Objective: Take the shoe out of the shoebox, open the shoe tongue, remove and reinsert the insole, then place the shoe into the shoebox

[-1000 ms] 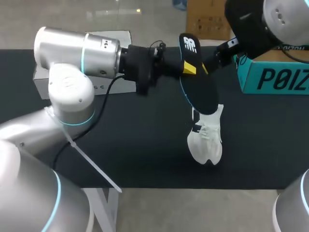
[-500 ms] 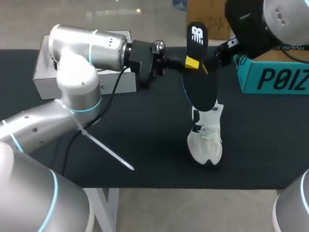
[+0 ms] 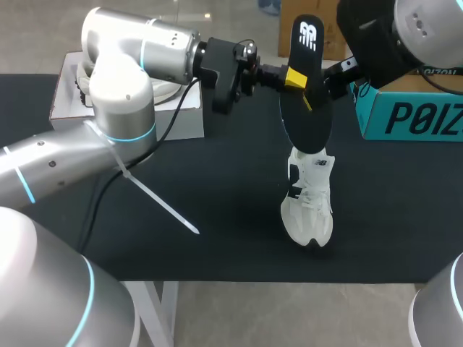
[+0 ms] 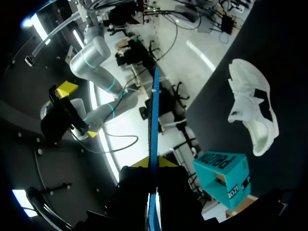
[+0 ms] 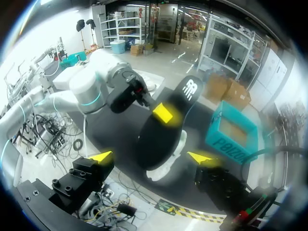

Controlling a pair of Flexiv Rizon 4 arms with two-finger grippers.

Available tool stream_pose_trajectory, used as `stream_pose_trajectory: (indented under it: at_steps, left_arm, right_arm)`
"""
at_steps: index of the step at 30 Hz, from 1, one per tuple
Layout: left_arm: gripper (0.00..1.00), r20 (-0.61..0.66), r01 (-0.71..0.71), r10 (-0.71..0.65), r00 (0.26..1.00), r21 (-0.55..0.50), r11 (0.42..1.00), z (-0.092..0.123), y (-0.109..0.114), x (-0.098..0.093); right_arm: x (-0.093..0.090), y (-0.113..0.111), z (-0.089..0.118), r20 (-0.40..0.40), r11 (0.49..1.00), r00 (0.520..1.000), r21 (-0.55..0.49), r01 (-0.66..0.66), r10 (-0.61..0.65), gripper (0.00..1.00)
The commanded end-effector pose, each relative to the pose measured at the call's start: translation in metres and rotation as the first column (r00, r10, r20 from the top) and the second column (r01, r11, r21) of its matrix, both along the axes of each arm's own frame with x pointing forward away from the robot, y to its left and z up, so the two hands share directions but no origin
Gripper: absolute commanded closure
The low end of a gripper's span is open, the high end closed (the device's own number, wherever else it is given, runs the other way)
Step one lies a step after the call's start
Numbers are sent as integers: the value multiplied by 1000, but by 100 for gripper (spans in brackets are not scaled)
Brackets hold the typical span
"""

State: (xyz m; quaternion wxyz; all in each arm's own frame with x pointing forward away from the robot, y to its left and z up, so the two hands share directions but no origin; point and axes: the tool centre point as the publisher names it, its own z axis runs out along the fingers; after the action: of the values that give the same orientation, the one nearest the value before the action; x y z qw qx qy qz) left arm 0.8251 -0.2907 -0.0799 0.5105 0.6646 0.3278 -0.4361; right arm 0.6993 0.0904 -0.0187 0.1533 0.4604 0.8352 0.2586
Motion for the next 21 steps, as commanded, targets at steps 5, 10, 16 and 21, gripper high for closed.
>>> stream_pose_trajectory:
  at_steps: [5, 10, 16, 21]
  left_arm:
    - [100, 2, 2, -2, 1000, 1, 1000, 0, -1, 1]
    - [100, 2, 2, -2, 1000, 1, 1000, 0, -1, 1]
    - [100, 2, 2, -2, 1000, 1, 1000, 0, -1, 1]
    - [100, 2, 2, -2, 1000, 1, 1000, 0, -1, 1]
  right_arm:
    - [3, 2, 0, -4, 1000, 1000, -2, 0, 0, 0]
    - [3, 2, 0, -4, 1000, 1000, -2, 0, 0, 0]
    - [18, -12, -16, -92, 988, 996, 149, 29, -15, 0]
    - [30, -23, -26, -260, 911, 966, 399, 106, 1, 0]
